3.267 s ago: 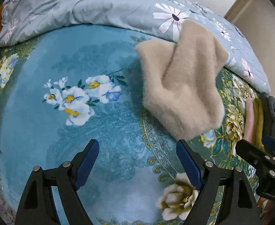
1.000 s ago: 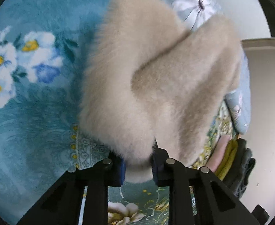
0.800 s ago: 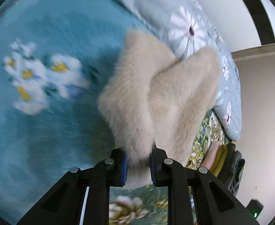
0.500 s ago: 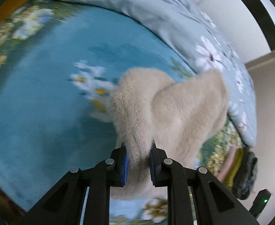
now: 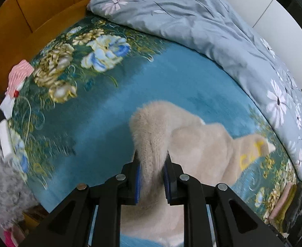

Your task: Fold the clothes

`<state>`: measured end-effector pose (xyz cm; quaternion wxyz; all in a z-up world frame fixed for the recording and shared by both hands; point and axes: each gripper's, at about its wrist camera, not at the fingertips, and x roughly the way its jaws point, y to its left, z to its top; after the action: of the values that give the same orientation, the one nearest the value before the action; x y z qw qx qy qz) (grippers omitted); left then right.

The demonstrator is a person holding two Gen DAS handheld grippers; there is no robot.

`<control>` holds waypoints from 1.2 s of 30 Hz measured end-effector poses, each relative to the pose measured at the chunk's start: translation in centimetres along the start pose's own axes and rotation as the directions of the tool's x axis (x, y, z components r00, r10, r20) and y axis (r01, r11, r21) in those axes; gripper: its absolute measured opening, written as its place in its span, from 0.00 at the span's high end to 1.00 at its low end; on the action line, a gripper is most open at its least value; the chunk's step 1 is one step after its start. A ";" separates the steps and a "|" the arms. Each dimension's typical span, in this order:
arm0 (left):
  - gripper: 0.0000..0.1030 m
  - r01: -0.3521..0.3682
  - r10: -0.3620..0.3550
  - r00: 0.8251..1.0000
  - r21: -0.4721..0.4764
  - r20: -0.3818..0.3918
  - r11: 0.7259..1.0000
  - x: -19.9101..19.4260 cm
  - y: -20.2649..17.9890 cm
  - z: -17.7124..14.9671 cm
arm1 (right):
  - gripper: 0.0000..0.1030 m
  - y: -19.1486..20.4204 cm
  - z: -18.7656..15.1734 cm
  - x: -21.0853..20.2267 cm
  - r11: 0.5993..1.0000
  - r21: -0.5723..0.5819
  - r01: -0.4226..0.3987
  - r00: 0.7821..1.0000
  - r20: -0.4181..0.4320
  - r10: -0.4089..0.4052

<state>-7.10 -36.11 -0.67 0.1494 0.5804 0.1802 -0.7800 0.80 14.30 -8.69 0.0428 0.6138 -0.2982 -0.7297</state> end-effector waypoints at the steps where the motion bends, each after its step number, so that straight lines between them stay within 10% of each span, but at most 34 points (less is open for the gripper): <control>1: 0.82 0.003 -0.003 1.000 0.017 -0.007 1.000 1.3 0.6 1.3 | 0.04 0.8 0.0 0.5 1.000 0.004 0.003 1.000 -0.006 -0.003; 10: 0.80 0.063 -0.052 0.992 0.094 -0.116 0.994 10.5 5.5 11.7 | 0.08 8.1 -0.5 5.8 0.987 0.151 0.051 0.998 0.015 -0.054; 19: 0.55 0.158 -0.174 0.971 -0.108 -0.164 0.982 12.0 15.5 10.3 | 0.10 12.2 -1.2 11.1 0.967 0.249 0.044 0.999 -0.001 -0.045; 28: 0.49 0.285 -0.418 0.894 -0.516 -0.161 0.808 16.3 23.0 2.8 | 0.14 10.5 -1.0 14.7 0.927 0.375 -0.014 1.000 0.003 0.013; 36: 0.44 0.307 -0.473 0.876 -0.649 -0.093 0.696 20.3 23.0 -0.5 | 0.19 8.8 0.2 20.1 0.904 0.420 -0.083 0.996 0.004 0.090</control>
<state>-2.16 -56.87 -22.77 0.1358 0.5415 0.5617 -0.6107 -6.94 -1.40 -21.87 -0.0556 0.6005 -0.4747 -0.6410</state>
